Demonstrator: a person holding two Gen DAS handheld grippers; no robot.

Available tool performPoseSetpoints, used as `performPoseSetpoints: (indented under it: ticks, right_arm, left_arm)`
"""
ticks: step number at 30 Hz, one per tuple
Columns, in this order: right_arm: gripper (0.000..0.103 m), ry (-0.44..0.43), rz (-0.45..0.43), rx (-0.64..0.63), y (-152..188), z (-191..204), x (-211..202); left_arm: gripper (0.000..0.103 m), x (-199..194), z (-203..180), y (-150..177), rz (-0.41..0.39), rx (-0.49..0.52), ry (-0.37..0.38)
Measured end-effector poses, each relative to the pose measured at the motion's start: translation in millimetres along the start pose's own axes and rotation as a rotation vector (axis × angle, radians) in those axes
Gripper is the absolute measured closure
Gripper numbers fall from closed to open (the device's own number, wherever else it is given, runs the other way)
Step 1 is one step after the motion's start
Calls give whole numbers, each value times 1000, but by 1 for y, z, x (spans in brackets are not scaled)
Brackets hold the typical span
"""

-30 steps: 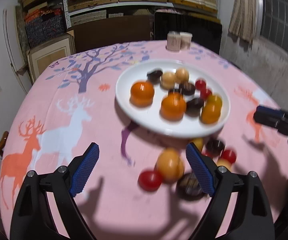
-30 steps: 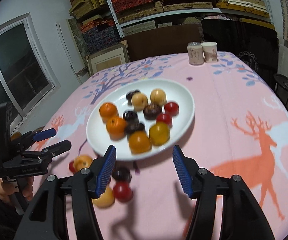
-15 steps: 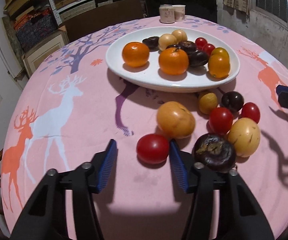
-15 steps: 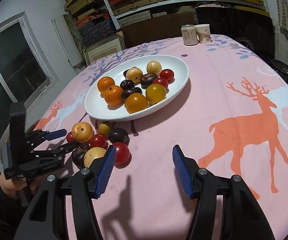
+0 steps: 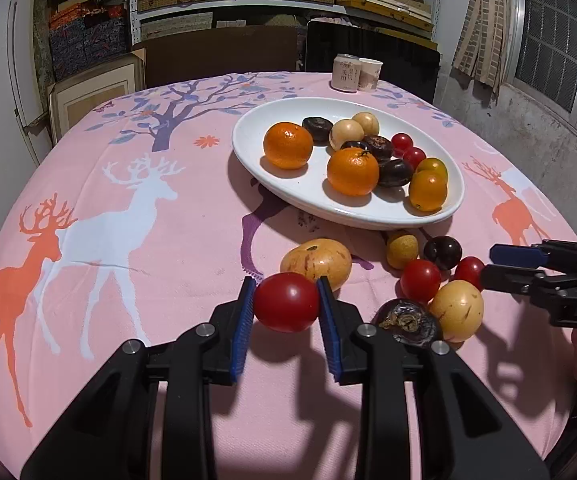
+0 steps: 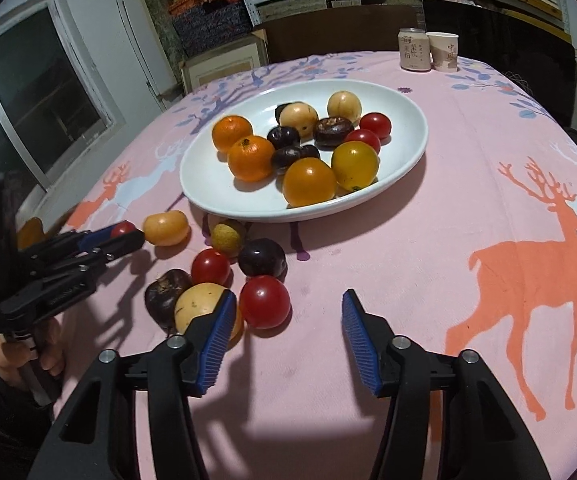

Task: Organize fruits
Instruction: 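Grasp a red tomato with the left tool while the right tool grasps another red tomato, then carry both red tomatoes over the white plate and open both tools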

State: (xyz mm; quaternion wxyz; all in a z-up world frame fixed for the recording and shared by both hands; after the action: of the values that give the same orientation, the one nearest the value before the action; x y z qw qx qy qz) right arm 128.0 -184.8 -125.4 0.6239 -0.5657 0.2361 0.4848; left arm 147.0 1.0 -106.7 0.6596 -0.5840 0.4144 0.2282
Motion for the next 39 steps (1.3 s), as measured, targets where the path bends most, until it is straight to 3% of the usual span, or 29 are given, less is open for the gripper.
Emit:
performPoseSetpoints:
  ticks: [5,10,16,18,22,39]
  right_arm:
    - [60,15,4,-61,-1,12,2]
    - [61,-88,81,-76,-1,19,6]
    - [63,2,92,-126,-3,24,20]
    - [74,35,65,-146,-2,27,17]
    - [75,63,29,-140,-1,24,9]
    - [75,41,-75,-73,11,9,-44]
  left_arm:
    - [73,1,-2,0,2,-1,14]
    - [73,1,-2,-1,0,-5,23]
    - [73,1,-1,-1,1,-9,25]
    - [73,2,-1,-1,1,-11,26]
    - [73,1,-1,-1,-2,-9,23]
    - [73,-20,-11,8,-31,5,-4]
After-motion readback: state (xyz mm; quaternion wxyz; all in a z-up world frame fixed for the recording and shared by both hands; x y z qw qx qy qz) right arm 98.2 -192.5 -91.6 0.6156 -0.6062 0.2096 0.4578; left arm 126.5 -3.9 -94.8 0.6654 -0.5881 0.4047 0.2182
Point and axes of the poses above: each gripper's, at about its wrist camera, not at the fingertips, and x roughly the way its jaws point, z to its left, y to its underside, the point moved 8 cm from there along x, roughly the way its jaws point, and after that the axes turned 8 degrees about z, right-handed, at the moved point
